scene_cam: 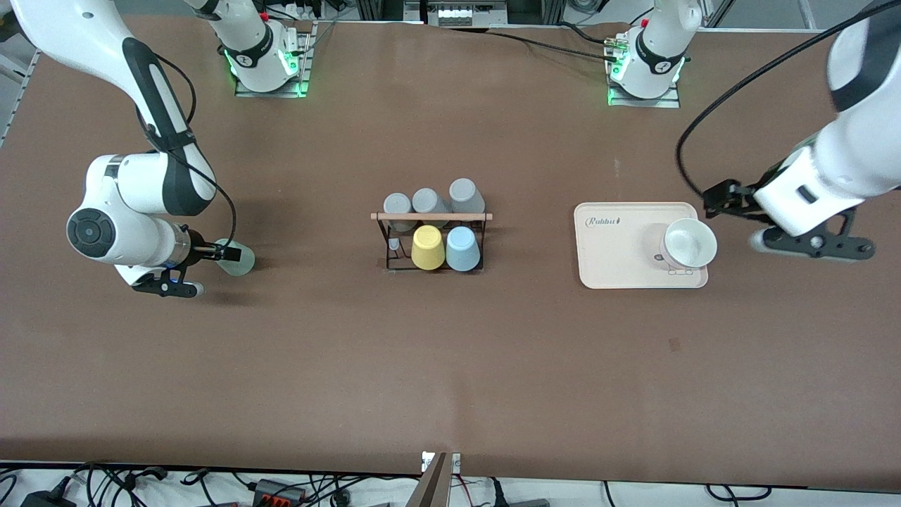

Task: Hang scattered cups on rack with three cups
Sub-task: 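Release the blue cup and withdraw the left gripper while the right gripper descends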

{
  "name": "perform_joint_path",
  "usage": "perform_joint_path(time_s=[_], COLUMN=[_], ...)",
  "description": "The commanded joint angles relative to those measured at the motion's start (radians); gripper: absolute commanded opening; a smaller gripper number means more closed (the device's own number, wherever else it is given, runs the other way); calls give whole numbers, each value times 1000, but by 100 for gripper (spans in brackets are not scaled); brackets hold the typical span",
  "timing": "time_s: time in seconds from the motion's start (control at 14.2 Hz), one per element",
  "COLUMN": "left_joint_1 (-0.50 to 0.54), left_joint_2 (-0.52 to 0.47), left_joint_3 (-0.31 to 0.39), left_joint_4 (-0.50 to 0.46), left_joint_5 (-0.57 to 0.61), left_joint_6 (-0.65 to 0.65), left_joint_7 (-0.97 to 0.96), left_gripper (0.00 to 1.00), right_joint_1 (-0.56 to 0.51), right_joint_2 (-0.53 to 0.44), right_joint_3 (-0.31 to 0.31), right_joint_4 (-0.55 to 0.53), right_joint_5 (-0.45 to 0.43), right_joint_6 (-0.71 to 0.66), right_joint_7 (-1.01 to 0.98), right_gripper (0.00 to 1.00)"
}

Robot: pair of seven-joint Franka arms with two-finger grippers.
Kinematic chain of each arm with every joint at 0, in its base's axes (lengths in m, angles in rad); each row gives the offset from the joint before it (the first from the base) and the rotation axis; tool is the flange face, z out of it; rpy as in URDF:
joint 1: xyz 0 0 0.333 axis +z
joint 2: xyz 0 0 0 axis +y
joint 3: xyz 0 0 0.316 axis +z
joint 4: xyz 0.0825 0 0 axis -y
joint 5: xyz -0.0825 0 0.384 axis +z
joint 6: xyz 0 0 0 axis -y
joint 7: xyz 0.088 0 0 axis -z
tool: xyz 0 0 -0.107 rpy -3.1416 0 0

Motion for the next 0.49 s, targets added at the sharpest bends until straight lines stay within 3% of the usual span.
perform_joint_path(time_s=[0.0,0.21,0.42], left_joint_1=[-18,-70,-95], left_joint_2=[-154,-272,-279], left_joint_3=[92,177,193], left_joint_4=[-167,-357,-358], left_joint_5=[-34,-37,-22], left_joint_6=[28,215,203], left_joint_7=[74,43,3], left_gripper=[100,100,100], right_joint_1=[-4,-4,6], right_joint_2=[11,26,27], right_joint_3=[5,5,5], right_joint_4=[-3,-3,-4], right_joint_5=[6,6,6], right_joint_6=[15,19,22], right_joint_7=[14,14,12], right_gripper=[100,100,100])
